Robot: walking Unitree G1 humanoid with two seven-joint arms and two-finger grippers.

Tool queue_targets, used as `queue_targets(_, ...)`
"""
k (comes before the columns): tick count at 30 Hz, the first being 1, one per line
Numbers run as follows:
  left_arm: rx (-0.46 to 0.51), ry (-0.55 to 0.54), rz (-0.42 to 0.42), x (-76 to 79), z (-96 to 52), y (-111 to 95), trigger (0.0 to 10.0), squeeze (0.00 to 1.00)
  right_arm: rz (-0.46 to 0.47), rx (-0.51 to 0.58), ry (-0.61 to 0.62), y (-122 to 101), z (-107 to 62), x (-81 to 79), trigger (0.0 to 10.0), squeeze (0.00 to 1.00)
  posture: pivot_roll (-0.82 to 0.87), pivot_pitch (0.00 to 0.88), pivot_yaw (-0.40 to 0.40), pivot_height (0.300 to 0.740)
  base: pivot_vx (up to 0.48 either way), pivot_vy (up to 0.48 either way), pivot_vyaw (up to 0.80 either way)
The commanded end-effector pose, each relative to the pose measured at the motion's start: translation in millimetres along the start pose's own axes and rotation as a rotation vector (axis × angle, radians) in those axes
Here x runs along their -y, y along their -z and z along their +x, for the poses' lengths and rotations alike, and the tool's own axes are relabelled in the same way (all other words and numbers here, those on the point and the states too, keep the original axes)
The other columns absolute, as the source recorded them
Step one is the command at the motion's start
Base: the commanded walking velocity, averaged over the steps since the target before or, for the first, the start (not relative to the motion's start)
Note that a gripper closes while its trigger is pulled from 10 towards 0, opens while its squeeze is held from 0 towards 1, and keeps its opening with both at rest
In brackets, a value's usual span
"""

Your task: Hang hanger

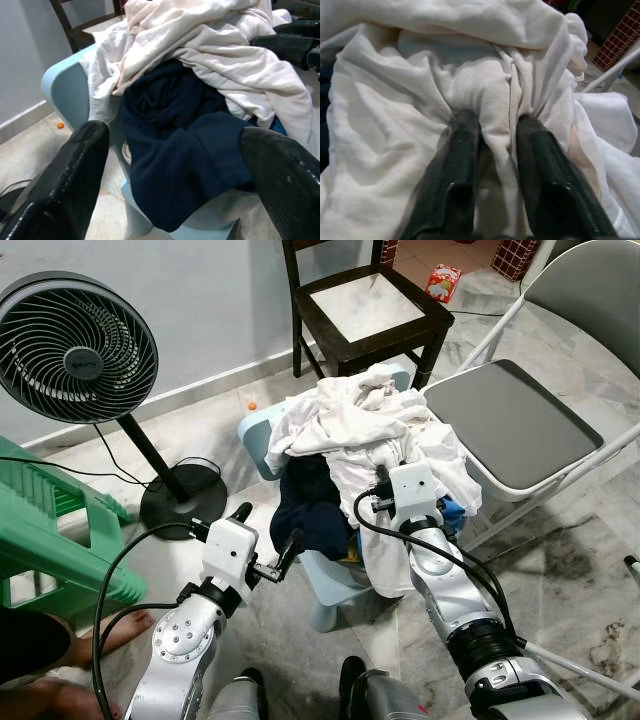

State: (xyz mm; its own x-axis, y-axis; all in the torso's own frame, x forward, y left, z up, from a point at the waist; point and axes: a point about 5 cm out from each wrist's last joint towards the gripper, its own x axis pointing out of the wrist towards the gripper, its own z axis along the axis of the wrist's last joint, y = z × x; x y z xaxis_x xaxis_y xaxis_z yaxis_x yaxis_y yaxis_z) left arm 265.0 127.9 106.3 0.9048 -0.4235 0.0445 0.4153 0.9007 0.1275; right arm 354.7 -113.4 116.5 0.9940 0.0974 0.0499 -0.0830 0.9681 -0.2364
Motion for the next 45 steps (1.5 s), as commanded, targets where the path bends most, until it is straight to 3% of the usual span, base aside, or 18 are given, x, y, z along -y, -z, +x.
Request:
queue_targets(1,-0.008,0.001,0.001,1.2,-1.2,0,10.0,0.00,0.028,-0.045,0.043,11,-3.7,6.6,0.0,0.00,0.23,0.312,-0.015,0.740,0.000,0.000,0.00)
queue_targets(9,0.006,-0.038,0.024,-7.4,2.1,-4,10.0,0.00,0.150,0.011,0.018,-2,-2.7,16.8,0.0,0.00,0.23,0.314,-0.014,0.740,0.000,0.000,0.00)
queue_targets(12,0.009,-0.069,0.036,-12.6,3.3,-6,10.0,0.00,0.214,0.073,-0.011,-13,-4.9,28.0,0.0,0.00,0.23,0.314,-0.015,0.740,0.000,0.000,0.00)
queue_targets(15,0.013,-0.081,0.043,-16.3,5.0,-7,10.0,0.00,0.308,0.108,-0.034,-21,-9.4,48.9,0.0,0.00,0.22,0.312,-0.013,0.740,0.000,0.000,0.00)
queue_targets(18,0.015,-0.090,0.049,-19.8,6.7,-7,10.0,0.00,0.312,0.134,-0.059,-25,-15.6,68.5,0.0,0.00,0.22,0.311,-0.013,0.740,0.000,0.000,0.00)
queue_targets(19,0.015,-0.090,0.049,-19.8,6.7,-7,10.0,0.00,0.312,0.134,-0.059,-25,-15.6,68.5,0.0,0.00,0.22,0.311,-0.013,0.740,0.000,0.000,0.00)
queue_targets(21,0.017,-0.107,0.061,-25.3,8.3,-8,10.0,0.00,0.298,0.140,-0.107,-24,-25.0,84.7,0.0,0.00,0.21,0.310,-0.012,0.740,0.000,0.000,0.00)
queue_targets(25,0.015,-0.124,0.080,-33.5,12.1,-9,10.0,0.00,0.275,0.083,-0.243,-14,-43.3,96.3,0.0,0.00,0.21,0.310,-0.009,0.740,0.000,0.000,0.00)
queue_targets(33,0.012,-0.139,0.119,-44.5,16.9,-9,10.0,0.00,0.174,-0.022,-0.386,4,-61.2,100.1,0.0,0.00,0.21,0.309,-0.003,0.740,0.000,0.000,0.00)
queue_targets(42,0.018,-0.158,0.140,-52.3,22.3,-11,10.0,0.00,0.133,-0.168,-0.675,21,-84.7,83.9,0.0,0.00,0.21,0.305,-0.005,0.740,0.000,0.000,0.00)
queue_targets(45,0.021,-0.161,0.142,-53.2,23.2,-11,10.0,0.00,0.112,-0.200,-0.710,25,-89.1,83.4,0.0,0.00,0.21,0.305,-0.004,0.740,0.000,0.000,0.00)
